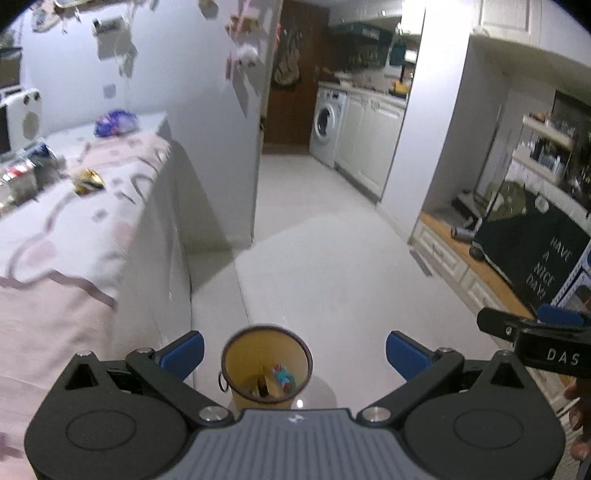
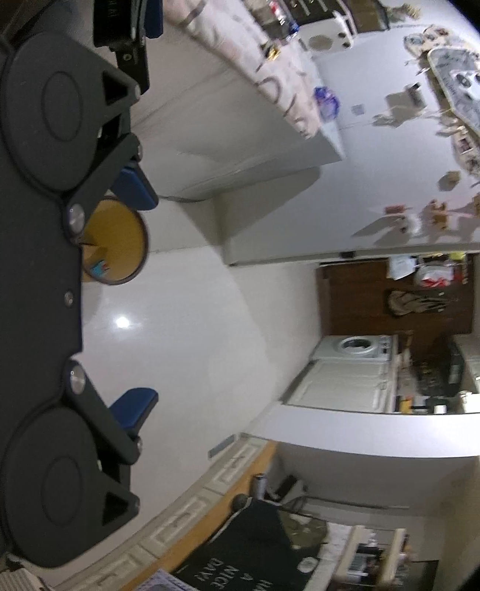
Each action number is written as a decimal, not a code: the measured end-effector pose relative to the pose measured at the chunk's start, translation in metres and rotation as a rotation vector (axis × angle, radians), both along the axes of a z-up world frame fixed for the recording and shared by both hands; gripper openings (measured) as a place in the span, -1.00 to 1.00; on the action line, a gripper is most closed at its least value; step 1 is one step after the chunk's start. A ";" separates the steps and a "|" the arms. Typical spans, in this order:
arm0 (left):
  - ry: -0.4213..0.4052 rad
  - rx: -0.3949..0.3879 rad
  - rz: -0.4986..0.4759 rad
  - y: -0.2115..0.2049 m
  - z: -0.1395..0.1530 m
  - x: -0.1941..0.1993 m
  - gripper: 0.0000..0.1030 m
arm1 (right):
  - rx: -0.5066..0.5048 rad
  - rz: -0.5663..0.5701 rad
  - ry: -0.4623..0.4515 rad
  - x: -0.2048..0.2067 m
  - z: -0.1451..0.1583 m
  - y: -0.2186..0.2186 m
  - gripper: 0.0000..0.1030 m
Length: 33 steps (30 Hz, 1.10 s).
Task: Collect trash
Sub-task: 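Raise both tools away from the bin back toward the bed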
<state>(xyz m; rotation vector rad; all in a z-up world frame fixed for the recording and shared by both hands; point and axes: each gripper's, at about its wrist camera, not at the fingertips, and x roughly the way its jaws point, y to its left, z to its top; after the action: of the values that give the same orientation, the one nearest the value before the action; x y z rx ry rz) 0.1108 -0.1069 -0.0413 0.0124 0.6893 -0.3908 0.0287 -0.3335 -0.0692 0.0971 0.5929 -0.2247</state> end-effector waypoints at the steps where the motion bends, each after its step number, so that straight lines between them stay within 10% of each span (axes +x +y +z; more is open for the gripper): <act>1: -0.014 -0.006 0.008 0.006 0.007 -0.003 1.00 | -0.003 0.001 -0.010 -0.002 0.005 0.004 1.00; 14: -0.114 -0.024 0.172 0.088 0.056 -0.026 1.00 | -0.017 0.107 -0.116 -0.013 0.054 0.052 1.00; 33: -0.073 -0.026 0.435 0.225 0.051 -0.003 1.00 | 0.020 0.258 -0.095 0.049 0.054 0.144 1.00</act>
<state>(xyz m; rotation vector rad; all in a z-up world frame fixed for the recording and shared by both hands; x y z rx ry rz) 0.1074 0.1183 0.0098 -0.1452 0.5951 0.0184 0.0775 -0.1897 -0.0156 0.0490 0.5074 0.0358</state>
